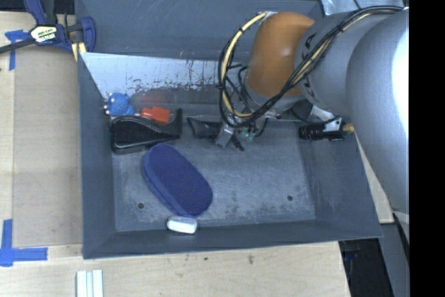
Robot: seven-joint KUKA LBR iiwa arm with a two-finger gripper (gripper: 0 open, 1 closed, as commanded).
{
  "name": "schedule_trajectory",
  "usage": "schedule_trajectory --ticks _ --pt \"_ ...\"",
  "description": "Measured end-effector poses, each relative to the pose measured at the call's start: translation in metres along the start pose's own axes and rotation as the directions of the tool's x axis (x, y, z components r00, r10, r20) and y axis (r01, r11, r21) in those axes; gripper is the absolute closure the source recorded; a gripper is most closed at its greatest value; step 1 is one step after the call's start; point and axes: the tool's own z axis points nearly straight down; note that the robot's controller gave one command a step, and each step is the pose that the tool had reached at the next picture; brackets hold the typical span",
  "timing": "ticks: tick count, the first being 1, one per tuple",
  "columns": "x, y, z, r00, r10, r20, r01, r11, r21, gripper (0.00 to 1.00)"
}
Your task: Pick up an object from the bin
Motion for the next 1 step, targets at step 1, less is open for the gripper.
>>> schedule_trajectory --ticks 1 --pt "-0.0017 0.0003 -0.0185 1.0 -0.003 0.0 0.003 1.0 0.0 1.0"
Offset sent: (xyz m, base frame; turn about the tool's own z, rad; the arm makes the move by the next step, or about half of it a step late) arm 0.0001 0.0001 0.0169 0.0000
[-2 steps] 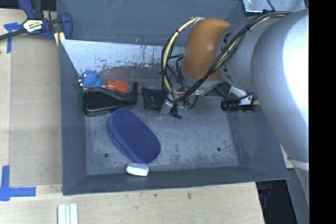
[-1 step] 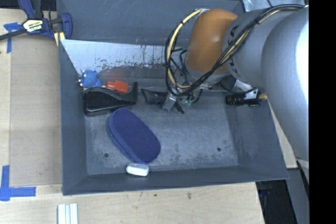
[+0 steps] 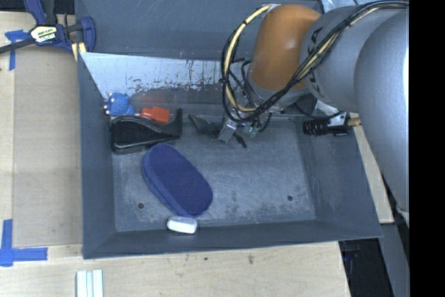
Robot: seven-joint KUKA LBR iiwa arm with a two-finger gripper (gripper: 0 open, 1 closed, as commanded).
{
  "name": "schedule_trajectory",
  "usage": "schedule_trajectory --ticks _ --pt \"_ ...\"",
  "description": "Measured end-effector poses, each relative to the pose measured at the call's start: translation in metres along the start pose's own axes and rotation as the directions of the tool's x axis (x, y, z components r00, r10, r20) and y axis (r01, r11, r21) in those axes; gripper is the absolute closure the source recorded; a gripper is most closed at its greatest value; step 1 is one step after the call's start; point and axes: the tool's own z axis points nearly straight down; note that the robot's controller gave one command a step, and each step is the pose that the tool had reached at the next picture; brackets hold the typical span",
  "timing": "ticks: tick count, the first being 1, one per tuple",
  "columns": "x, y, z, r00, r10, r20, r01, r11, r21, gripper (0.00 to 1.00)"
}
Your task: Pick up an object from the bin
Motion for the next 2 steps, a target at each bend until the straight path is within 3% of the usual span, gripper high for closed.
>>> schedule_trajectory --ticks 1,2 --pt "-0.001 0.0 -0.003 1.0 -0.002 0.0 0.002 1.0 0.0 1.0" --pt "-0.003 0.001 -0.049 1.0 -0.006 0.001 0.006 1.0 -0.001 1.0"
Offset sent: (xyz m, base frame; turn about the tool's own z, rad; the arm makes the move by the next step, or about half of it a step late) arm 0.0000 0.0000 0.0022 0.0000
